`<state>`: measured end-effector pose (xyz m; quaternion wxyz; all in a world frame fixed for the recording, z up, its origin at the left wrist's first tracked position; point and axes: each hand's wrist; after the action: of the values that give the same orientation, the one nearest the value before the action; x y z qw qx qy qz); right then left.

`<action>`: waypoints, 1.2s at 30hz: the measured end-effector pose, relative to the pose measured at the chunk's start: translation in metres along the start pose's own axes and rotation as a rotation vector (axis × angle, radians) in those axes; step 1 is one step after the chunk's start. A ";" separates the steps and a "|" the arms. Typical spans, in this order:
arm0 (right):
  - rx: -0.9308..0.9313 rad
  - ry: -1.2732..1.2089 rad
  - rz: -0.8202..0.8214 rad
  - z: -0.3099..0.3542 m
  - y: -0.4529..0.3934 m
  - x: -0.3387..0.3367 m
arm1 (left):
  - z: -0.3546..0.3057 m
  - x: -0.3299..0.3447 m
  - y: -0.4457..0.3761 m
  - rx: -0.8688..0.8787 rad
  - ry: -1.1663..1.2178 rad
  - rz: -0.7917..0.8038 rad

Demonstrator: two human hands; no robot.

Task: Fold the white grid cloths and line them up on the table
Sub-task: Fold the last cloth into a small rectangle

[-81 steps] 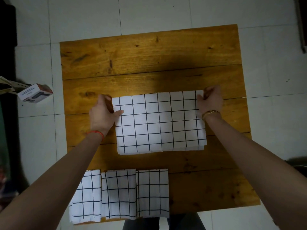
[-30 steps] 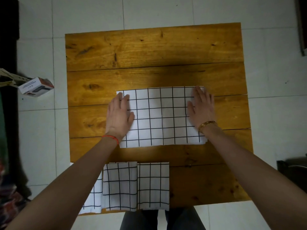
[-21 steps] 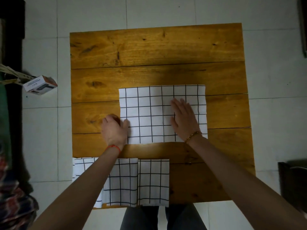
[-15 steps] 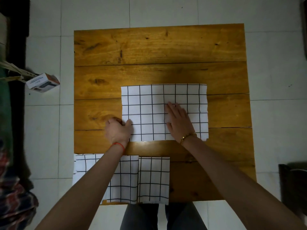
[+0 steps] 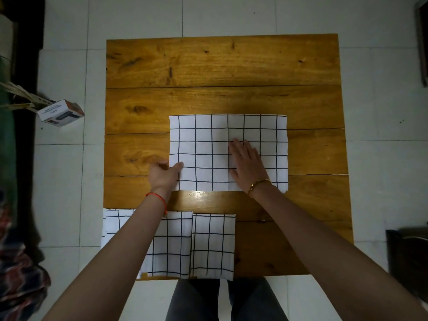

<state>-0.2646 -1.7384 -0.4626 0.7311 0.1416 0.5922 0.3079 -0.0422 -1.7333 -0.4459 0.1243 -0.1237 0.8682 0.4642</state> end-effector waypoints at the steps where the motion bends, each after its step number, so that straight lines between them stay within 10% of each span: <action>1: 0.000 0.001 0.003 0.000 0.000 0.000 | 0.000 -0.003 0.000 0.014 -0.001 0.028; 9: -0.017 0.035 -0.021 0.010 -0.006 0.001 | -0.015 -0.023 0.019 0.368 -0.050 0.362; 22: -0.136 -0.117 -0.123 0.032 -0.010 -0.009 | -0.041 0.030 0.052 0.735 -0.322 0.438; 27: 0.085 -0.308 -0.429 -0.018 0.003 -0.009 | -0.035 0.076 0.055 0.798 -0.406 0.505; 36: 0.373 -0.890 -0.316 -0.058 0.015 -0.036 | -0.015 0.125 0.054 0.673 -0.473 0.584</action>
<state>-0.3278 -1.7582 -0.4406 0.9124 0.2959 0.2826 -0.0076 -0.1785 -1.7294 -0.4372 0.2157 0.2797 0.9162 0.1892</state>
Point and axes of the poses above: each hand's wrist, its own y-axis away from the middle knuckle, its own x-axis out of the palm, z = x × y, and after that the axes turned 10 degrees about z, right-handed
